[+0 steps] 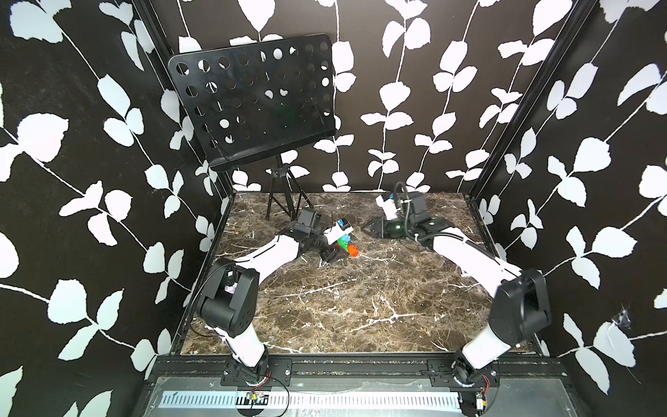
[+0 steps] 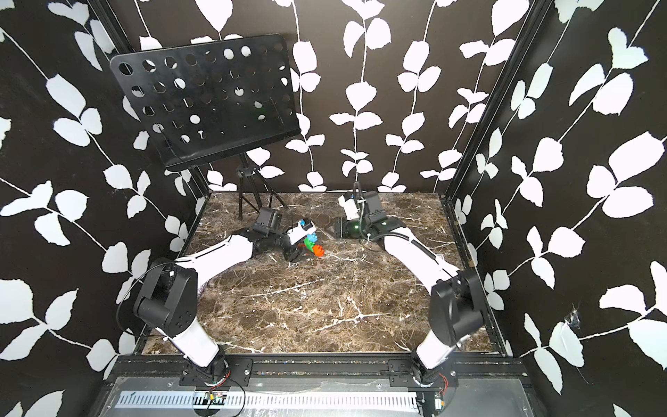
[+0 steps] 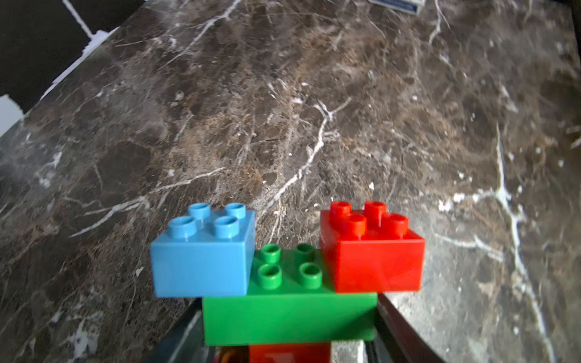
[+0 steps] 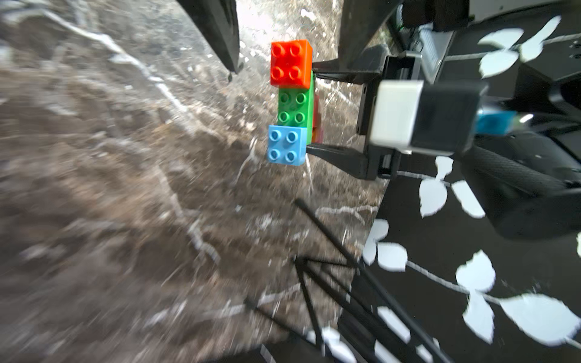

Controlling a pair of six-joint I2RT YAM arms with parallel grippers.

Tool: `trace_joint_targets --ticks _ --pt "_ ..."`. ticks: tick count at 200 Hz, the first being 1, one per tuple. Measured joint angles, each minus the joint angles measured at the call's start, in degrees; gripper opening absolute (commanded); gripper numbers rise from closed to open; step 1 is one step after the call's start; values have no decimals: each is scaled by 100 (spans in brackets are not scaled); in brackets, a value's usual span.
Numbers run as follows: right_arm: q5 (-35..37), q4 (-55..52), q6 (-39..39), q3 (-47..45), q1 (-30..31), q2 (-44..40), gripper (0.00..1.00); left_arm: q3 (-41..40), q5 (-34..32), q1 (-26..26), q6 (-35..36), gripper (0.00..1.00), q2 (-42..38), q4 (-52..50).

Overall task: Assemble the letter y with lego
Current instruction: Place the lego brick at the center of the board.

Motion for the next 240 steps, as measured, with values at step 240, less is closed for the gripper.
trace_joint_targets --ticks 240 --pt "2662 13 511 -1937 -33 -1987 50 1545 -2970 -632 -5670 57 1504 -2059"
